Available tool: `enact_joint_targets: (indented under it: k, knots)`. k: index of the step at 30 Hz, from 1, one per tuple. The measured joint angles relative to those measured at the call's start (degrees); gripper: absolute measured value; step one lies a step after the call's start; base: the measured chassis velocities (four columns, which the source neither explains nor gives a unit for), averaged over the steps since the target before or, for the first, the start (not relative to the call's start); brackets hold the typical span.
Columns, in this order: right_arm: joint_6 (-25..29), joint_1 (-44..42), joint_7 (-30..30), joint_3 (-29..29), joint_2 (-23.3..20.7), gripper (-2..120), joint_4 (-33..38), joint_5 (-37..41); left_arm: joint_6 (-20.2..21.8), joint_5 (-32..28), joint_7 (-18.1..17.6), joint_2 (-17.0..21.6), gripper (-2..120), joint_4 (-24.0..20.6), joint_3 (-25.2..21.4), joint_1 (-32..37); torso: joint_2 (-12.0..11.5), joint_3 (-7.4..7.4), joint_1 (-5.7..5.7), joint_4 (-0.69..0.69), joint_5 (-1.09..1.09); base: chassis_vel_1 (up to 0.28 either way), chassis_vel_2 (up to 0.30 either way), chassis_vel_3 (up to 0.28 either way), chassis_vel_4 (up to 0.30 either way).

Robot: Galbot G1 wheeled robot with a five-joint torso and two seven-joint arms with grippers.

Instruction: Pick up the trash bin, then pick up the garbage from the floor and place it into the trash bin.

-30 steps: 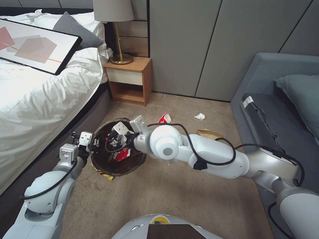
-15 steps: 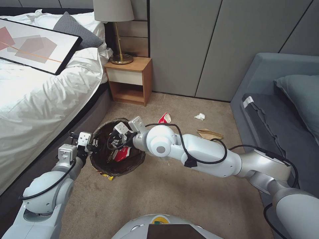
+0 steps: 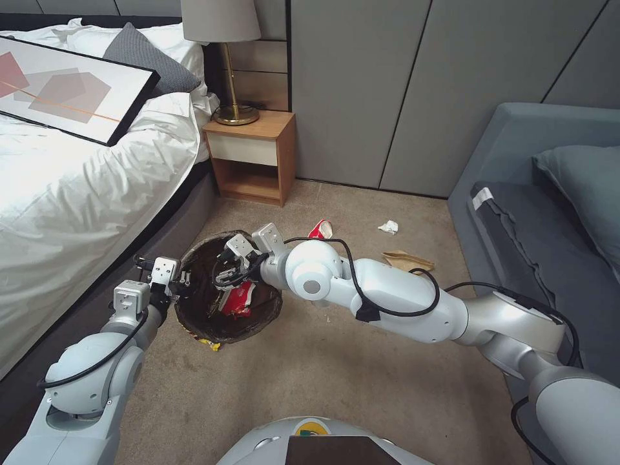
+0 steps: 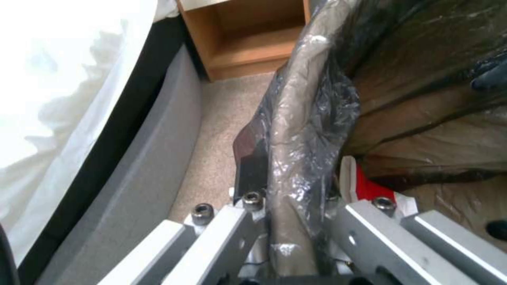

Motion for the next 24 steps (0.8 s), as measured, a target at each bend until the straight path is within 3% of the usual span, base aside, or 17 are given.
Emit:
enact_joint_targets:
  k: [5,14,19,24]
  knots:
    - [0.5,0.2,0.0,0.9,-0.6,99,1.0,-0.1,0.0,0.0,0.0,-0.1,0,0.0,0.2,0.1,0.0,0.0,0.0,0.0,0.0,0.0,0.0,0.0,0.0]
    - [3.1,0.2,0.2,6.6,-5.7,100,5.4,0.0,0.0,-0.2,0.1,-0.1,0,-0.4,0.0,0.3,0.0,0.0,0.0,0.0,0.01,0.0,0.0,0.0,0.0]
    - [5.1,-1.5,1.1,14.6,-9.4,100,7.8,-0.2,0.0,-0.2,0.1,-1.1,0,-0.9,0.4,0.6,0.0,0.0,0.0,0.0,0.02,0.0,0.0,0.0,0.0]
    - [5.8,-7.8,0.9,26.5,-13.9,100,10.6,-2.3,0.0,-0.1,0.1,-1.3,0,-1.0,0.4,0.7,0.0,0.0,0.0,0.01,0.01,0.0,0.0,0.0,0.0]
